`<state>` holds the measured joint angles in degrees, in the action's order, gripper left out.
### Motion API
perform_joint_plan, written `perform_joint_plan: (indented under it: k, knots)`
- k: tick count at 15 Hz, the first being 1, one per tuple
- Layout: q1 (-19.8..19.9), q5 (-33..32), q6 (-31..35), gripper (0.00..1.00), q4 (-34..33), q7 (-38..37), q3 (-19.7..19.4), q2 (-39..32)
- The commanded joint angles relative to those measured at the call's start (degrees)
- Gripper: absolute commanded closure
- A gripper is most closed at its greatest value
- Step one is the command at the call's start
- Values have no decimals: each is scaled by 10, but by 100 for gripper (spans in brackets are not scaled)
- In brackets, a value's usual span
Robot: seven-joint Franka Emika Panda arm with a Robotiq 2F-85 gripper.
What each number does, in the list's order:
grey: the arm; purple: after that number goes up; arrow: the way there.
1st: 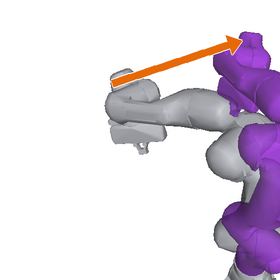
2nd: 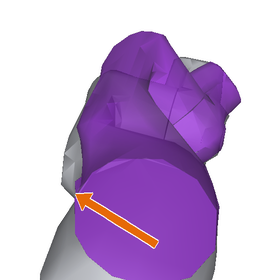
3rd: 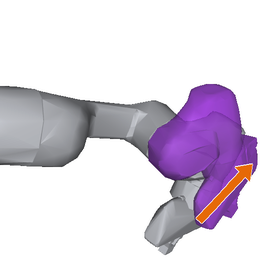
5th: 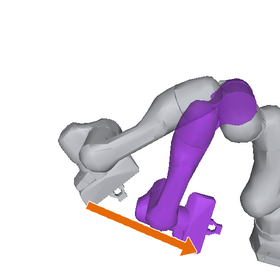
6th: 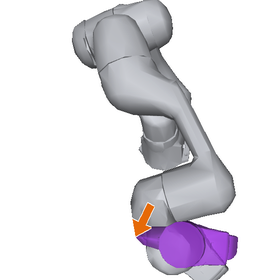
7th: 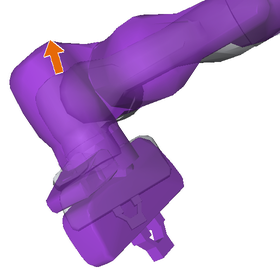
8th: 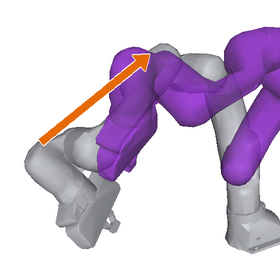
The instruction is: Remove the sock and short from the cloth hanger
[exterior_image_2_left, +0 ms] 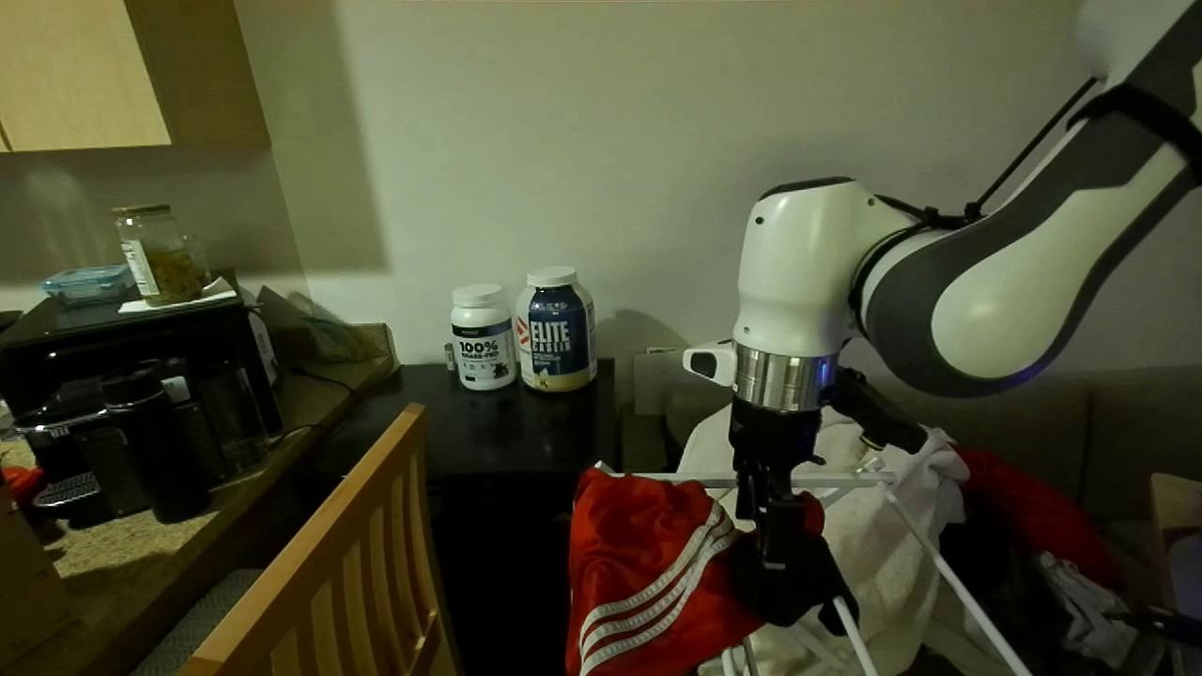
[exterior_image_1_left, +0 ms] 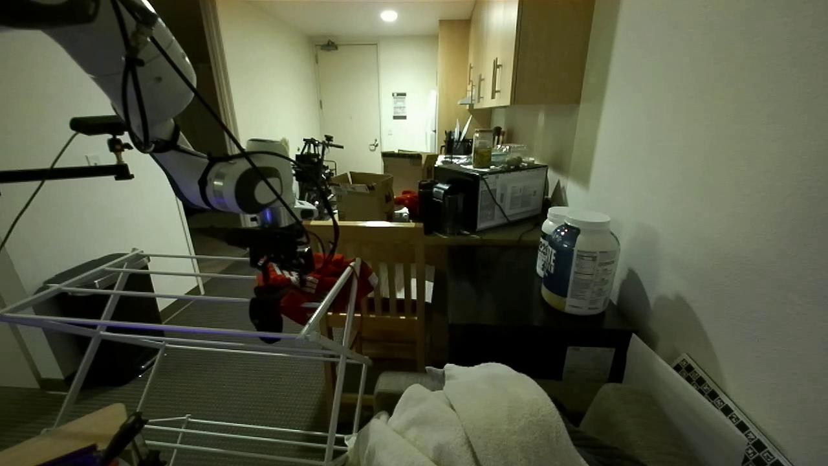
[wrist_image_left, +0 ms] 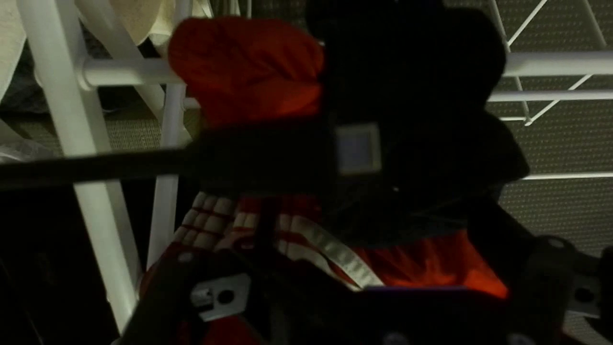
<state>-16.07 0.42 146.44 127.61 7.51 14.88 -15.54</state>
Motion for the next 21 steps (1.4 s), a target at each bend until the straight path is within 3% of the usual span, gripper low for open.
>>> perform_joint_plan:
  k: [1, 7, 21]
  knots:
    - [2, -5, -57, 0, -3, -24, -1, 4]
    - [4, 10, -136, 0, -21, -32, 4, 8]
    - [1, 21, -172, 0, -52, -53, 7, 5]
